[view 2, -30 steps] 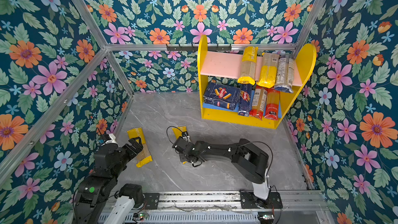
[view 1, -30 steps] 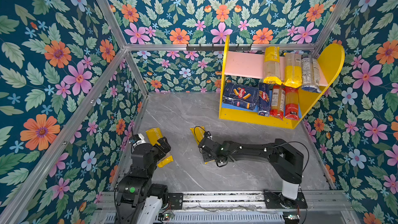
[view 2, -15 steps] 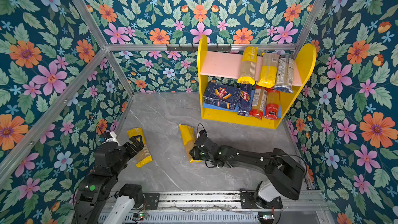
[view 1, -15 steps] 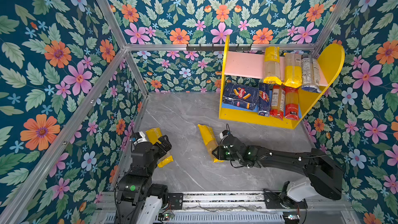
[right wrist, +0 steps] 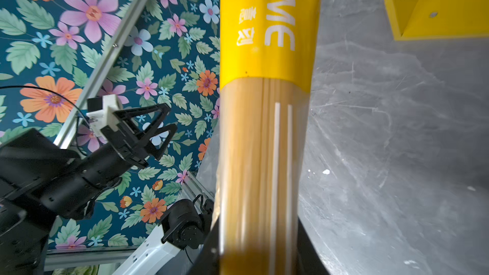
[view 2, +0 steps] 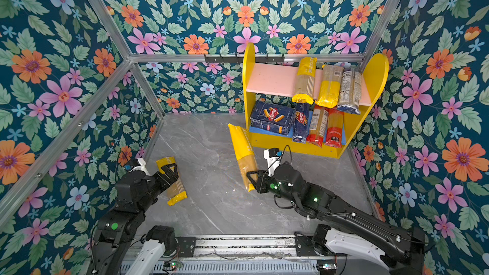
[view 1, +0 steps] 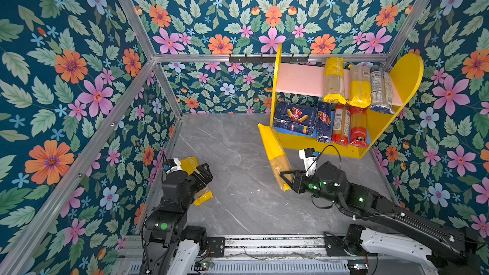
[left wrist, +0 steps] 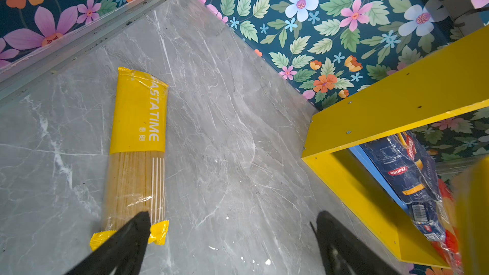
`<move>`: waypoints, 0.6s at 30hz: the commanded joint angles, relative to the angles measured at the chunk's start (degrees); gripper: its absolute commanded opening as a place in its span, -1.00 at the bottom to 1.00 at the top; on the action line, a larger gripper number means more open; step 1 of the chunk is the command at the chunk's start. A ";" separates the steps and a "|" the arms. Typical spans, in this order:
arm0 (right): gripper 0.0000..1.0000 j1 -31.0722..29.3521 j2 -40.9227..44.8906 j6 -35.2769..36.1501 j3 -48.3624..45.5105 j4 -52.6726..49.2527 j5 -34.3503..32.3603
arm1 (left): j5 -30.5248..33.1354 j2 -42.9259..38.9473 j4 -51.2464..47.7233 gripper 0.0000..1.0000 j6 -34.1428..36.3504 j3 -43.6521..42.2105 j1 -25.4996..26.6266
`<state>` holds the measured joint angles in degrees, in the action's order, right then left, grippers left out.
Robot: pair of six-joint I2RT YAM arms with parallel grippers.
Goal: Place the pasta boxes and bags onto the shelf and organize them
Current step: 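Grasp the PASTATIME pack with the right gripper and lift it upright, then raise the PASTATIME pack onto the pink top shelf with the right gripper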
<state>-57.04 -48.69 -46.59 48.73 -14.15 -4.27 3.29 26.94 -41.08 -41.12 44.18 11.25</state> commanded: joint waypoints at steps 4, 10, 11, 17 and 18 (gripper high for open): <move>-1.00 -0.04 6.23 7.78 5.67 -5.21 -8.50 | -0.14 1.09 2.46 0.99 0.34 1.38 -0.05; -1.00 -0.08 3.92 14.99 15.45 -9.00 -12.81 | -0.28 1.67 2.67 0.99 0.57 2.74 -0.08; -1.00 -0.06 3.38 16.56 17.35 -9.18 -13.74 | -0.31 1.67 2.68 0.99 0.59 2.97 -0.08; -1.00 -0.07 -0.82 26.59 28.08 -8.67 -22.32 | 0.51 1.58 2.26 0.99 1.48 4.22 -0.08; -1.00 -0.01 -2.03 28.78 29.82 -7.91 -24.13 | 0.73 1.59 2.23 0.98 1.65 4.49 -0.04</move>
<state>-57.01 -49.21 -26.52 75.11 -30.15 -20.99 3.18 28.58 -39.53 -40.45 48.05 11.22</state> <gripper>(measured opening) 0.285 0.993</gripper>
